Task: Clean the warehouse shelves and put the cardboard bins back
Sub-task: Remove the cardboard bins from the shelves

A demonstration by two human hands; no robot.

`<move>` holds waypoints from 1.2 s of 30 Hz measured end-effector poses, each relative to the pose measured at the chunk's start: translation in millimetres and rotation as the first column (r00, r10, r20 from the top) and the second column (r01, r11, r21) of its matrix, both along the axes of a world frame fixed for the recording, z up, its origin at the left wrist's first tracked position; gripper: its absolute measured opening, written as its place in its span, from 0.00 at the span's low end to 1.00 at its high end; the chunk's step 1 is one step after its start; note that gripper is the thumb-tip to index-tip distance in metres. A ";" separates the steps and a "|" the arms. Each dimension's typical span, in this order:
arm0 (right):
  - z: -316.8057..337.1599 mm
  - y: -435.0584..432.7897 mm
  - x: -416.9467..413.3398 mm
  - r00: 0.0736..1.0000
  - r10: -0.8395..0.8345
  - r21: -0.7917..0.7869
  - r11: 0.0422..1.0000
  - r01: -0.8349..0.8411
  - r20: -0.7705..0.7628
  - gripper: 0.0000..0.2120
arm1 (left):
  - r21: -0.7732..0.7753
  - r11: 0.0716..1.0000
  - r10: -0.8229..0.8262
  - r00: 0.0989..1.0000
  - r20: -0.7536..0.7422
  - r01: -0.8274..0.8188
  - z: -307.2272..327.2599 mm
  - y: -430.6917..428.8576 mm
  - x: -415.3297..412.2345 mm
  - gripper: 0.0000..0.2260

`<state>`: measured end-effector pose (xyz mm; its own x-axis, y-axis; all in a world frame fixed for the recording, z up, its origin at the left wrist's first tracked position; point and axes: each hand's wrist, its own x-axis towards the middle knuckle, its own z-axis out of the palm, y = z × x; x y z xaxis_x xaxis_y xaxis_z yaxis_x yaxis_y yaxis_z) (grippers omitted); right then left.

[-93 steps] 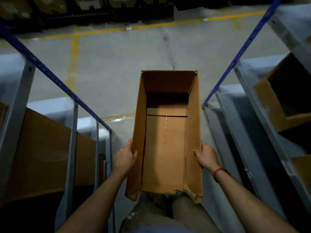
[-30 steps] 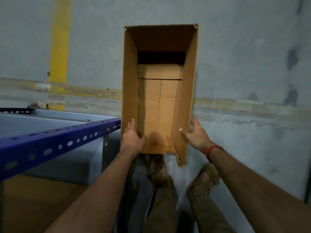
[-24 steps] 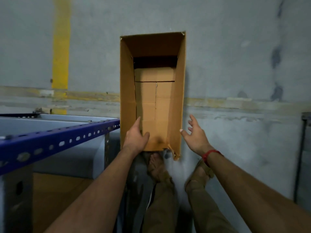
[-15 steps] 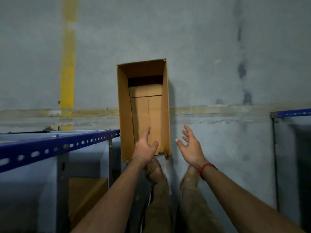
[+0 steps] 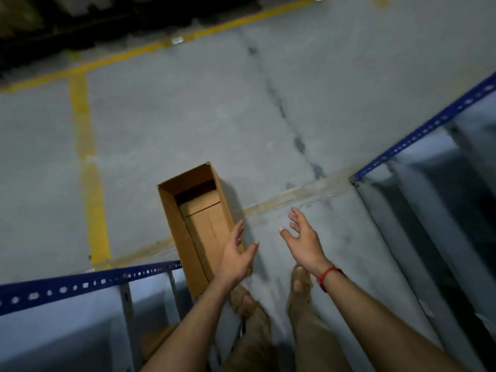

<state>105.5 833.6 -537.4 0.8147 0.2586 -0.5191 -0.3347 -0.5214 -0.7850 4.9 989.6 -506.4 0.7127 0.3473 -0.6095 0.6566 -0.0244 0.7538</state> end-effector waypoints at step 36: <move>183.3 -457.3 -23.3 0.422 -0.862 0.348 0.501 0.792 0.281 0.28 | 0.149 0.628 -0.727 0.509 0.461 0.764 159.2 -466.7 160.6 0.28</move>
